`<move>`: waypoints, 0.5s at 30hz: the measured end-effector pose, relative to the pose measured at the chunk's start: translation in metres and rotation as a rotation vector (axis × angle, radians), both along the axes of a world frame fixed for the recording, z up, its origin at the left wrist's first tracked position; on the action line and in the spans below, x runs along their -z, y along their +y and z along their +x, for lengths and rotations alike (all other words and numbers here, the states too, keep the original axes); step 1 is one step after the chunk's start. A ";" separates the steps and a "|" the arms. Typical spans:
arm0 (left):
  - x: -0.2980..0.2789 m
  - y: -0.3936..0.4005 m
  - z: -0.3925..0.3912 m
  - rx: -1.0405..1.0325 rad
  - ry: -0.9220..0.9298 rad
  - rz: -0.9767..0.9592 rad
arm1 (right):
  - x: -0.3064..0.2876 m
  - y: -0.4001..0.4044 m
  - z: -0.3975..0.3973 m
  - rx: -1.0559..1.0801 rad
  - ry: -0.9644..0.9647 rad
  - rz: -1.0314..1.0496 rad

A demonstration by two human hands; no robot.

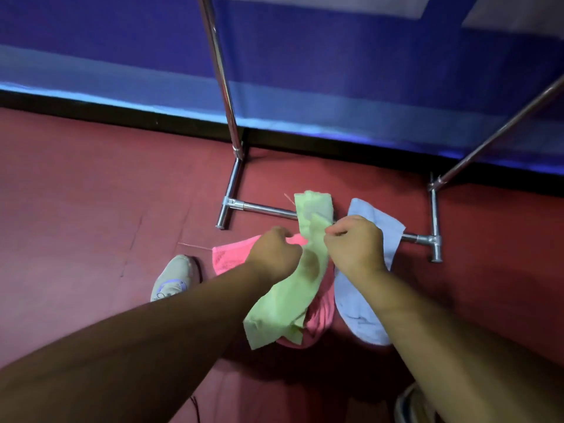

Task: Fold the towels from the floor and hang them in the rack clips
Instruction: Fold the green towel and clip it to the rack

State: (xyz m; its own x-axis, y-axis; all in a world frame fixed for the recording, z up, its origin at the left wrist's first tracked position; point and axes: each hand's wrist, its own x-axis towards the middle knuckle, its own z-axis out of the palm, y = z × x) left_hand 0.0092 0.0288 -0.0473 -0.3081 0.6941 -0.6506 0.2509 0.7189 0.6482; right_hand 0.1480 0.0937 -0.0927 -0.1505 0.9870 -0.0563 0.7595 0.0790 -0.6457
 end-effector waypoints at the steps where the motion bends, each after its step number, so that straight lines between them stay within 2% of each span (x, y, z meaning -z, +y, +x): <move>1: -0.017 -0.002 0.001 -0.109 -0.044 0.052 | -0.033 -0.005 -0.002 0.043 0.079 -0.013; 4: -0.072 -0.008 0.005 -0.405 -0.224 0.244 | -0.132 -0.023 -0.004 0.120 0.386 -0.090; 7: -0.120 -0.017 0.006 -0.508 -0.306 0.347 | -0.210 -0.045 0.000 0.147 0.864 -0.232; 10: -0.142 -0.034 0.006 -0.500 -0.544 0.172 | -0.262 -0.072 0.013 0.145 1.402 -0.496; 11: -0.144 -0.040 0.006 -0.487 -0.674 0.086 | -0.266 -0.080 0.019 0.174 1.476 -0.542; 13: -0.141 -0.048 0.007 -0.462 -0.899 -0.017 | -0.256 -0.093 0.029 0.161 1.446 -0.632; 15: -0.133 -0.044 0.007 -0.429 -0.996 -0.003 | -0.237 -0.099 0.037 0.152 1.426 -0.769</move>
State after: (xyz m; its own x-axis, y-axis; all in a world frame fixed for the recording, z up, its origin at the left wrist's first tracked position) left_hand 0.0166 -0.0149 0.0859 0.1430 0.6523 -0.7443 -0.6596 0.6235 0.4197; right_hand 0.1854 -0.0049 0.1447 -0.4188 0.8031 -0.4239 -0.4858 -0.5925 -0.6426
